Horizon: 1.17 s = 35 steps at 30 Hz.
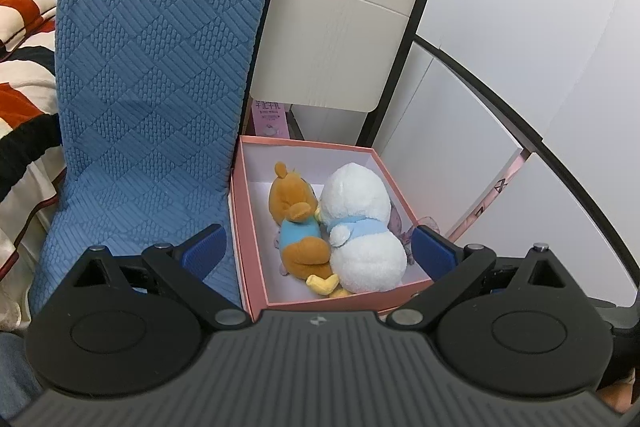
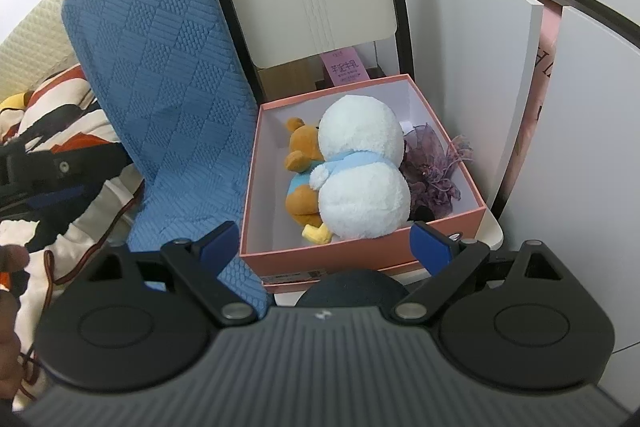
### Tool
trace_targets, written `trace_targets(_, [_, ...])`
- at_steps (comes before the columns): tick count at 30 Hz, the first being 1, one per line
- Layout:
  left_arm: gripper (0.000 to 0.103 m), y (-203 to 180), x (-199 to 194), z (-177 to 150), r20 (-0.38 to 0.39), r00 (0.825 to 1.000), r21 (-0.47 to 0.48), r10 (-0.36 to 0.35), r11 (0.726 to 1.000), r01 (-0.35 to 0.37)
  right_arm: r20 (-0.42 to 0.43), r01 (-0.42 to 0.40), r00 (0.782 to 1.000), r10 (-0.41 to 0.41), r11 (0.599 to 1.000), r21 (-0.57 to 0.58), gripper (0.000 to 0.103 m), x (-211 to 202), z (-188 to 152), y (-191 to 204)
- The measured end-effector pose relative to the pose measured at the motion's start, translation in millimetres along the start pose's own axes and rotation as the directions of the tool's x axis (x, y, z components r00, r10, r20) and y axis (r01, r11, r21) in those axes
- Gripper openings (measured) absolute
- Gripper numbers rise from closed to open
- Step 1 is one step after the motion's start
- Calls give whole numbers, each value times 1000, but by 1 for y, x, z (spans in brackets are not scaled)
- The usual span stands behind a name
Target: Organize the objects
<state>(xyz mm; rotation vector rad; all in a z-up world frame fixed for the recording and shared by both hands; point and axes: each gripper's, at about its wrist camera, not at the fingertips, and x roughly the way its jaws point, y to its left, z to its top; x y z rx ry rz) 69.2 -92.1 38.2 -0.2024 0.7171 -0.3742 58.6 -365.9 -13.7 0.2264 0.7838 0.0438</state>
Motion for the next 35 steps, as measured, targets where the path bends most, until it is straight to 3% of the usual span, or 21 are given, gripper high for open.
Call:
trace_targets(11, [101, 6, -2, 0, 2, 1000, 1, 22, 1000, -22, -14, 0, 1000, 0, 1000, -3, 94, 0, -2, 1])
trace_targets(35, [101, 6, -11, -3, 3, 1000, 19, -6, 1000, 6, -18, 0, 1000, 0, 1000, 0, 94, -5, -3, 3])
